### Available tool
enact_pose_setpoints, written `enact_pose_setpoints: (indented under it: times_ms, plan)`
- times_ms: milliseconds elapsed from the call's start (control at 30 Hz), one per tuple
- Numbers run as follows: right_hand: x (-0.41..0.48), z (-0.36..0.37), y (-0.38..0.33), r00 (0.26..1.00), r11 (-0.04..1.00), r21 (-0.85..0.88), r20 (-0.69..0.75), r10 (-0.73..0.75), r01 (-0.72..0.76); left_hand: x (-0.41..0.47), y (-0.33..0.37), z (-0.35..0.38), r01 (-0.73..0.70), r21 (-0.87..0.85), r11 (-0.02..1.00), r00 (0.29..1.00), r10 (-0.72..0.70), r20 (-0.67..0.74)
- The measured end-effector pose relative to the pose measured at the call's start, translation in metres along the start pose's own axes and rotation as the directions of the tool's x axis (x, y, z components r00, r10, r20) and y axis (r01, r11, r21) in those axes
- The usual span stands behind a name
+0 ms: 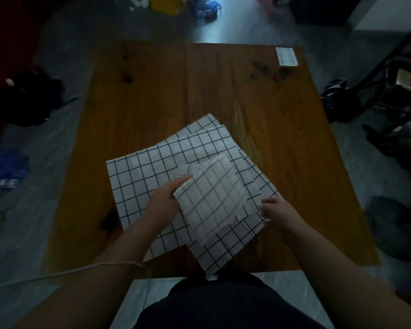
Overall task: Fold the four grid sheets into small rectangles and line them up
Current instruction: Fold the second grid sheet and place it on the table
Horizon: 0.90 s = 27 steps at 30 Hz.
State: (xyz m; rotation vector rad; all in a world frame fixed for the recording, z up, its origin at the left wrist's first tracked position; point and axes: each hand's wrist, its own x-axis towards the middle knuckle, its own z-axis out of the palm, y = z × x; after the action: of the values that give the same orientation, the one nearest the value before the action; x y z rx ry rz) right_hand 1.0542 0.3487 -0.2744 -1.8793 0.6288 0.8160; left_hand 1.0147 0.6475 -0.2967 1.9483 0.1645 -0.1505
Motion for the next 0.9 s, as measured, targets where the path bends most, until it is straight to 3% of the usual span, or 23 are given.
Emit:
enact_pose_setpoints:
  times_ms: [100, 233, 333, 433, 533, 667, 800, 900]
  plan:
    - [-0.013, 0.007, -0.022, 0.938, 0.942, -0.140, -0.129, -0.323, 0.305, 0.005, 0.022, -0.017, 0.049, -0.020, 0.999, 0.996, -0.047, 0.070]
    - [-0.036, 0.021, -0.065, 0.715, 0.672, -0.350, -0.006, -0.699, 0.653, 0.006, 0.057, -0.031, 0.079, -0.054, 0.995, 0.975, -0.066, 0.212]
    - [-0.042, 0.030, -0.087, 0.537, 0.374, -0.521, 0.203, -0.818, 0.767, 0.004, 0.075, -0.041, 0.096, -0.091, 0.991, 0.955, -0.066, 0.290]
    - [-0.043, 0.036, -0.097, 0.484, 0.244, -0.542, 0.358, -0.798, 0.804, -0.001, 0.089, -0.050, 0.055, -0.124, 0.991, 0.943, -0.011, 0.333]
    - [-0.047, 0.041, -0.099, 0.490, 0.241, -0.527, 0.404, -0.772, 0.815, -0.005, 0.094, -0.057, 0.057, -0.174, 0.983, 0.937, 0.007, 0.348]
    - [-0.055, 0.043, -0.097, 0.575, 0.372, -0.503, 0.343, -0.743, 0.780, -0.013, 0.097, -0.067, 0.097, -0.233, 0.968, 0.950, -0.021, 0.310]
    - [-0.061, 0.041, -0.092, 0.686, 0.496, -0.502, 0.323, -0.652, 0.709, -0.011, 0.085, -0.078, 0.198, -0.145, 0.969, 0.950, -0.153, 0.273]
    - [-0.065, 0.041, -0.089, 0.701, 0.497, -0.522, 0.331, -0.632, 0.694, -0.013, 0.069, -0.081, 0.176, -0.099, 0.979, 0.945, -0.140, 0.296]
